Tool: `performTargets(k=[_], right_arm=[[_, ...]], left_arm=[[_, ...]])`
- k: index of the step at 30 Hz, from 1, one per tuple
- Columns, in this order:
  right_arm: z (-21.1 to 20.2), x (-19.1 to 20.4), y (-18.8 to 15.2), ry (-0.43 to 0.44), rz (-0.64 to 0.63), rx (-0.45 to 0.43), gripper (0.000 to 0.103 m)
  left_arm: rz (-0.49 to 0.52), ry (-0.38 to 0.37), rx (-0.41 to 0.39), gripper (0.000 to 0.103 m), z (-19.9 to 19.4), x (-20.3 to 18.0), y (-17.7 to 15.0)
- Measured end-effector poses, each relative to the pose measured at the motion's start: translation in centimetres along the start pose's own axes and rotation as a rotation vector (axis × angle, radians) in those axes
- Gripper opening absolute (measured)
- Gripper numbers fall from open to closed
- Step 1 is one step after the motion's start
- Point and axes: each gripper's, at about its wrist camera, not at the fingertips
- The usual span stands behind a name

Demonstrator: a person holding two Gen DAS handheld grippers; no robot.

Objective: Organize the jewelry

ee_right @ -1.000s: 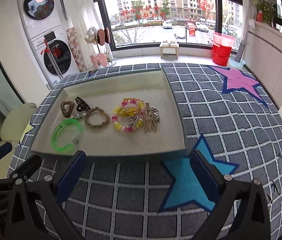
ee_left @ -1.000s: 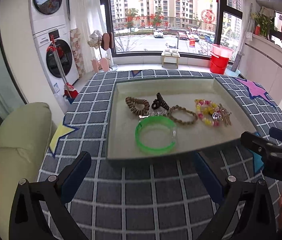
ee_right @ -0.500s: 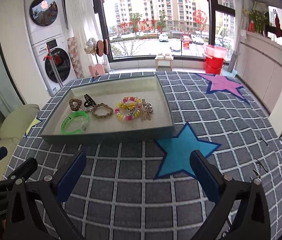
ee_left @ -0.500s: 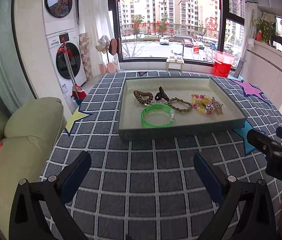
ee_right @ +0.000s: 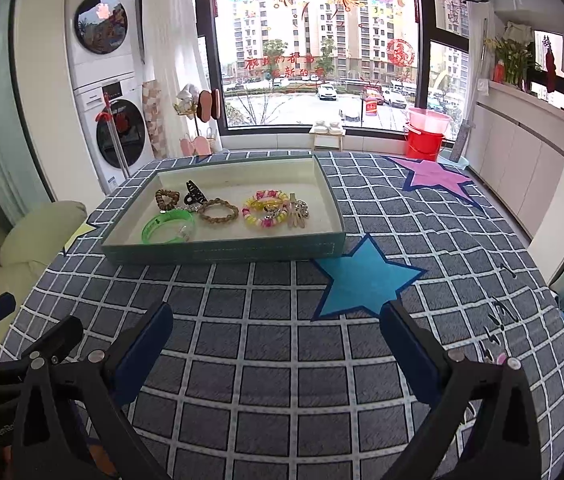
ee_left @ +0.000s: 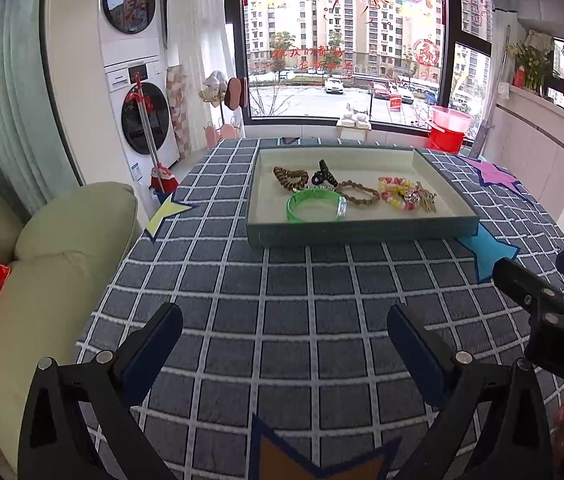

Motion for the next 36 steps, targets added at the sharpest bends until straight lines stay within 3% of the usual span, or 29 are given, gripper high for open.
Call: performTargets(k=[36], right_arm=[[-1.7, -0.1, -1.0, -0.006, 0.003, -0.019, 0.103]], left_arm=[[-0.032, 0.001, -0.001, 0.103, -0.9, 1.1, -0.7]])
Point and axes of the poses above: each gripper's, at about its wrist camera, not at the fingertips, and z roughly the way its jaws point, x to its left, y to its top, and after that the axes turned 13 degrees about x, right-handed
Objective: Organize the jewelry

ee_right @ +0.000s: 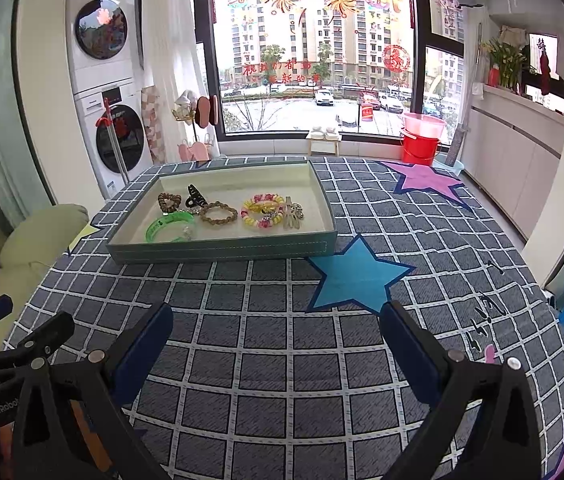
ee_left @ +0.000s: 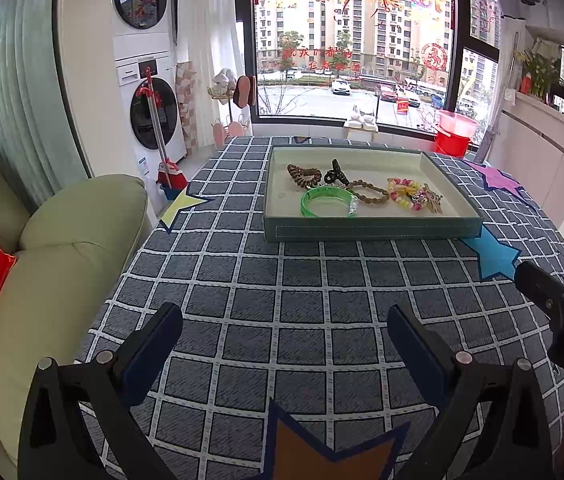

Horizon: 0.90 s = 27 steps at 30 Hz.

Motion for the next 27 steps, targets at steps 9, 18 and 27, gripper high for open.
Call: performTargets(k=[9, 18, 27], right_arm=[[-0.25, 0.32, 0.14, 0.001, -0.007, -0.001, 0.103], [-0.33, 0.42, 0.16, 0.001, -0.007, -0.002, 0.103], [-0.57, 0.51, 0.29, 0.001, -0.007, -0.007, 0.103]], left_arm=[[0.0, 0.002, 0.0, 0.103, -0.03, 0.0, -0.01], [-0.003, -0.002, 0.003, 0.103, -0.26, 0.12, -0.09], [0.003, -0.002, 0.002, 0.103, -0.38, 0.12, -0.09]])
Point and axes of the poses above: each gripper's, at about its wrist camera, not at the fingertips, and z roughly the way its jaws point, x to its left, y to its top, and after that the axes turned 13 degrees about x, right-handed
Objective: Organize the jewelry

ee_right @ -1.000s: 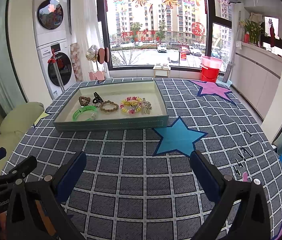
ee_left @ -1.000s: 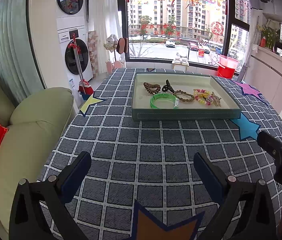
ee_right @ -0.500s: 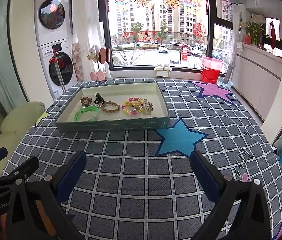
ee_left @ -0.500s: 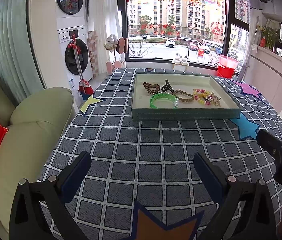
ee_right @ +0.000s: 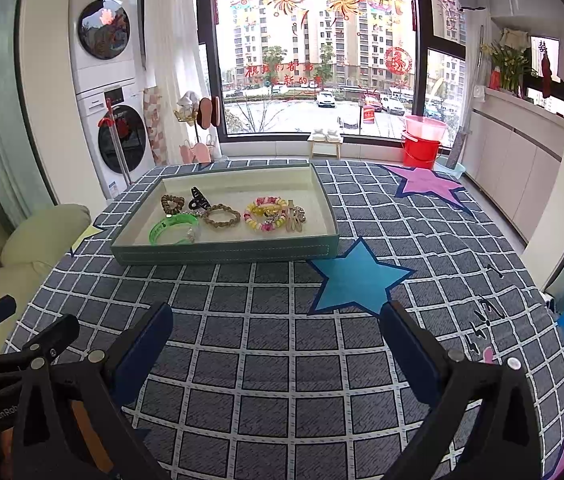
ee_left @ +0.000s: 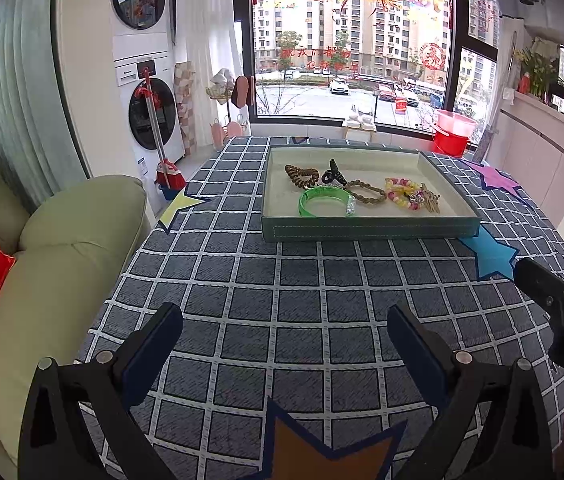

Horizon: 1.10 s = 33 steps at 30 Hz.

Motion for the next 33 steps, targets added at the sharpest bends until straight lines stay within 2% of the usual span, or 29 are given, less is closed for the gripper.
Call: performTargets(k=[33], right_arm=[[-0.1, 0.05, -0.02, 0.0, 0.0, -0.002, 0.103]], left_arm=[[0.005, -0.002, 0.0, 0.103, -0.15, -0.2, -0.06]])
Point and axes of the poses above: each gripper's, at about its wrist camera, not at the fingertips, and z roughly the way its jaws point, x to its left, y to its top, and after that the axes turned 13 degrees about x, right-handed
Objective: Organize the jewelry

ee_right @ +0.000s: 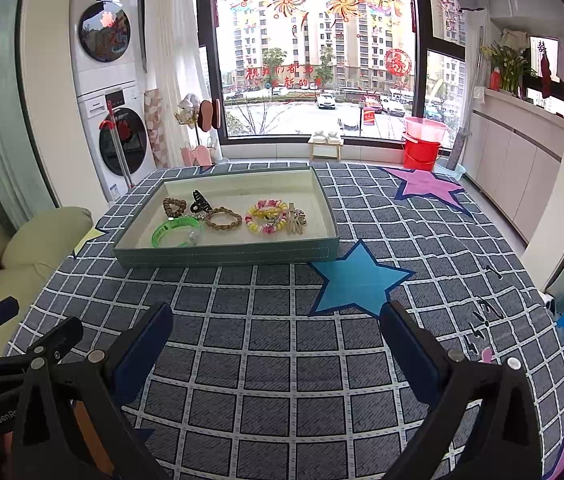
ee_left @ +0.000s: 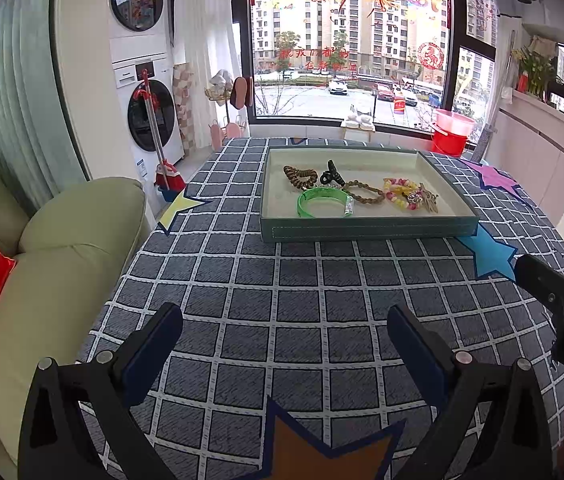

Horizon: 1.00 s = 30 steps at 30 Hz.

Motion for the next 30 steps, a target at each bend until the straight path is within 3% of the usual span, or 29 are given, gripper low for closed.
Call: performTargets(k=[30], right_arm=[[-0.11, 0.11, 0.03, 0.004, 0.002, 0.006, 0.103]], left_arm=[[0.02, -0.015, 0.0, 0.103, -0.15, 0.12, 0.12]])
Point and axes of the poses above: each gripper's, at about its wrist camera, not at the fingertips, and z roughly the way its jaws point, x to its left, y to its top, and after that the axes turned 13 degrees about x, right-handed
